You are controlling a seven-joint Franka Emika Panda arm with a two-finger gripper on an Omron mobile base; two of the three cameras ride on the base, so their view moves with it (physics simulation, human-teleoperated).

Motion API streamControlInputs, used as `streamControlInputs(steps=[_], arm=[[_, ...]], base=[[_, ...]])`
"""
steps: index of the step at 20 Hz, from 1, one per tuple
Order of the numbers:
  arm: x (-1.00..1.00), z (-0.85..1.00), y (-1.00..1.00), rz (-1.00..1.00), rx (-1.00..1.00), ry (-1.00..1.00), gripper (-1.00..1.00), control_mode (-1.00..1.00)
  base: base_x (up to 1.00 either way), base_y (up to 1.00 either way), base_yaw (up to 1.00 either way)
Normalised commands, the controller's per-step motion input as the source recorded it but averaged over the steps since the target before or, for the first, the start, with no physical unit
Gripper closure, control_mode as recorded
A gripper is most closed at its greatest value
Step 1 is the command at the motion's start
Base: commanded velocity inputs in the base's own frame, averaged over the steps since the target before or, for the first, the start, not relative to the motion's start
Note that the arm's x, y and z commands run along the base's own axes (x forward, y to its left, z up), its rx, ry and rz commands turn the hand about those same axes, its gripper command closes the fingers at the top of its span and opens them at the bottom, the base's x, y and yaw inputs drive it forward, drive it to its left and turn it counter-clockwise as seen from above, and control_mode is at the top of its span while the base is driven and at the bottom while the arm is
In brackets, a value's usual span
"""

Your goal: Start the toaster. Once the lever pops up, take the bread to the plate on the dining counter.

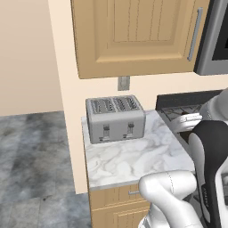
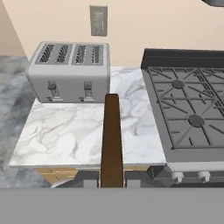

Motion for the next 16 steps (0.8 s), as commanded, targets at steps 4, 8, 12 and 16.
streamControlInputs(steps=[4, 8, 12, 16], arm=[[0.00, 0.00, 0.00, 0.00, 0.00, 0.00, 1.00, -1.00], [0.00, 0.00, 0.00, 0.00, 0.00, 0.00, 1.00, 1.00], [0.00, 0.00, 0.00, 0.00, 0.00, 0.00, 1.00, 1.00], [0.00, 0.00, 0.00, 0.00, 0.00, 0.00, 1.00, 1.00]], base=[[0.00, 0.00, 0.00], [0.00, 0.00, 0.00], [0.00, 0.00, 0.00], [0.00, 0.00, 0.00]])
